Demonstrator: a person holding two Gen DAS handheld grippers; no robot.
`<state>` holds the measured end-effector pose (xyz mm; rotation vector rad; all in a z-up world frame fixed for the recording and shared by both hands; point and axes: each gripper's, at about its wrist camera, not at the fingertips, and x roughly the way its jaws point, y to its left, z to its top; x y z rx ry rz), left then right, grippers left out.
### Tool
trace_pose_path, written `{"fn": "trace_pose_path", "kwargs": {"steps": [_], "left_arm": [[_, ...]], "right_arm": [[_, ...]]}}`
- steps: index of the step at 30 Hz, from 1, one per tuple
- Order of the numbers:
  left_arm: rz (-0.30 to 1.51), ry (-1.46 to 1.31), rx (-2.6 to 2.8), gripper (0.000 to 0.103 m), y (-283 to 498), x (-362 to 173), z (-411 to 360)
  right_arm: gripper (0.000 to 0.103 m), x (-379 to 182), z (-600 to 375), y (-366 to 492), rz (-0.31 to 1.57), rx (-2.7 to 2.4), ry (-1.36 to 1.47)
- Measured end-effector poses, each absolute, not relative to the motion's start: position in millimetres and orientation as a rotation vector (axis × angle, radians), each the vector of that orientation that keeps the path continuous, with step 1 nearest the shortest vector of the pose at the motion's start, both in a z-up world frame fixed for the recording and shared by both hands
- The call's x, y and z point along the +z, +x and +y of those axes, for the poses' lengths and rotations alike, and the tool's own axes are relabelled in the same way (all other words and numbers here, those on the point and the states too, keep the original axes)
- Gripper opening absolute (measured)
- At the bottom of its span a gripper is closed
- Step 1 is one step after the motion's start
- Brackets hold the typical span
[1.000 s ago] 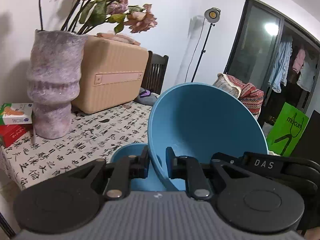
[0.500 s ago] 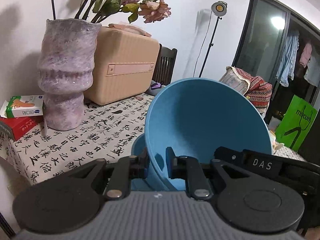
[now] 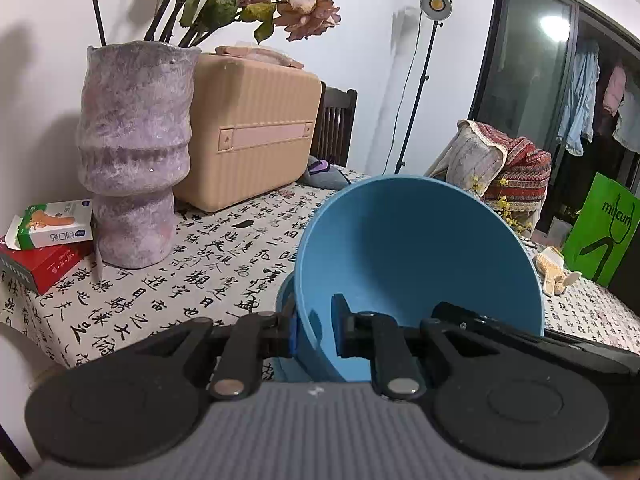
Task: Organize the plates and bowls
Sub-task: 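Lower the blue bowl with both grippers into the stacked blue bowls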
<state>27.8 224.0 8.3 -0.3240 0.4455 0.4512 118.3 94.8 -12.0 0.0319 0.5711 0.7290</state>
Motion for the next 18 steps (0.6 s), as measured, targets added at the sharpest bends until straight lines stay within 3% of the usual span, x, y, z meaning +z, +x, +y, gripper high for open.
{"fn": "trace_pose_path", "kwargs": {"steps": [13,18], "left_arm": [[0.456,-0.330,0.456,0.016,30,10,229],[0.454,-0.330,0.460,0.017,30,12,230]], "right_arm": [[0.025,-13,91,126,0.596,0.776,0.060],[0.036,-10,83,129,0.601,0.800,0.114]]}}
